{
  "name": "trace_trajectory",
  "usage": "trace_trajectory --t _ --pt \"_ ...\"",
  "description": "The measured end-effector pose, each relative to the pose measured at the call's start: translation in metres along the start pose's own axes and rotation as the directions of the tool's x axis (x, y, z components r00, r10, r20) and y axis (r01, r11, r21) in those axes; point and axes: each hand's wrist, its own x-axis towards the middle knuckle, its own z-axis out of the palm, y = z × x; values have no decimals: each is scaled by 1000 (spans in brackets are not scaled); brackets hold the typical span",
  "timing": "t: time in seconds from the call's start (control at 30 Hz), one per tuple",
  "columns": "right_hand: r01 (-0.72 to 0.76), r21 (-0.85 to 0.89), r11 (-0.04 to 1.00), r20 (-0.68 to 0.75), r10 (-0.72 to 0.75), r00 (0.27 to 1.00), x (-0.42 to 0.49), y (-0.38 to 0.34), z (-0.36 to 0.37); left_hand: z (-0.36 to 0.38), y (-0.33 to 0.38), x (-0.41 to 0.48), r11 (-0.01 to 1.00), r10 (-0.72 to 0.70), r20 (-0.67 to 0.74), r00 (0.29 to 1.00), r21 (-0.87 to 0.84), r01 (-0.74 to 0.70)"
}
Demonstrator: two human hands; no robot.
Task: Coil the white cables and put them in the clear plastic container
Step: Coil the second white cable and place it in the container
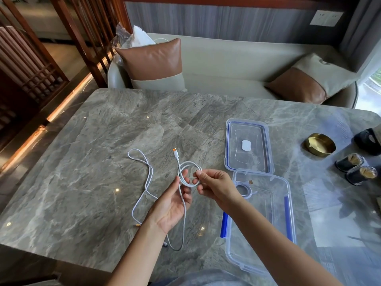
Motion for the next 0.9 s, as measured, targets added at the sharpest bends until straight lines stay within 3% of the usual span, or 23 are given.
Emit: trace_trajectory --t 0.33,0.6,0.77,0.9 --pt "24 54 998 -25 -23 999 -2 0 -3 6 -2 0 923 258 -85 962 315 -219" --pt "-61 450 891 17 60 998 4 7 0 8 -2 5 835 373 -161 914 487 -255" --pt "-54 454 890 -3 62 998 9 14 -1 6 -2 9 763 454 -165 876 580 -286" --pt "-15 415 910 -34 32 999 9 15 -1 6 0 16 660 588 -122 800 644 -387"
